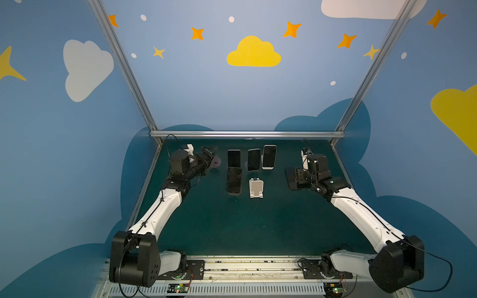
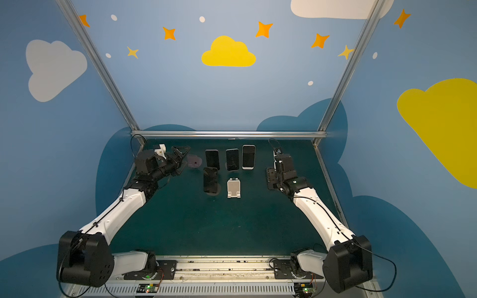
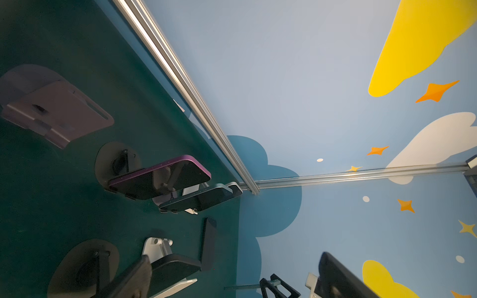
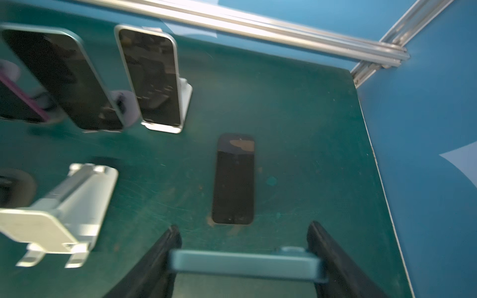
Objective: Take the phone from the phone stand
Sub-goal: 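Carry the blue-edged phone with the right gripper toward the flat black phone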
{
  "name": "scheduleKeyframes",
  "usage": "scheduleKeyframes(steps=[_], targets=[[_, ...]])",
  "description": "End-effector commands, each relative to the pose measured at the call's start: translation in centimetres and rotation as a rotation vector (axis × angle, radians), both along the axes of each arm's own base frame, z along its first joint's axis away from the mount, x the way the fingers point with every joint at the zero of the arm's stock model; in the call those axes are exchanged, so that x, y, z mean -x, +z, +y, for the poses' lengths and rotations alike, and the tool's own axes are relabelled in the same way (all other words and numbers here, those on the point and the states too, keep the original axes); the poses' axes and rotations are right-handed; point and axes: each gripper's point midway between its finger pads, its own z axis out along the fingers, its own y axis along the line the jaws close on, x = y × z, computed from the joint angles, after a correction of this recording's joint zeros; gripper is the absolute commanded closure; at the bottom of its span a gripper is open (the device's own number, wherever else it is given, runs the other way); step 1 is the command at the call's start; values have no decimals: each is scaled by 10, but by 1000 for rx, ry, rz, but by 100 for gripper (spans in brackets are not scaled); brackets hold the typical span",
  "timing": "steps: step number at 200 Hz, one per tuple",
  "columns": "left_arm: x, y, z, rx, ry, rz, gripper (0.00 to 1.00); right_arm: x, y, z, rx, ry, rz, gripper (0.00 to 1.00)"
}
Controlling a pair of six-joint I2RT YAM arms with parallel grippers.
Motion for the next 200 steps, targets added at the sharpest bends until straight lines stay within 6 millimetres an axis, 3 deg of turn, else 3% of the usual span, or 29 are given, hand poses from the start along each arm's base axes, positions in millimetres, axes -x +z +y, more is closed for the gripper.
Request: scheduleKeyframes(steps=[1,38,75,114,200], targets=[[-1,17,2,-12,7,-49,0,-25,21,-12,7,-3,-87,40],[-3,17,8,-2,19,-43,0,-47,21,-33,-21,-5,-60,40],[-5,19,16,5,33,-50,0,-61,7,-59,-24,-22,27,40],[-6,23,18,12,34,-70,0,-70,-5,-59,-51,14,104,40],[-7,20,18,16,32,-58,0,-70,-41,-67,-27,27,239,41]])
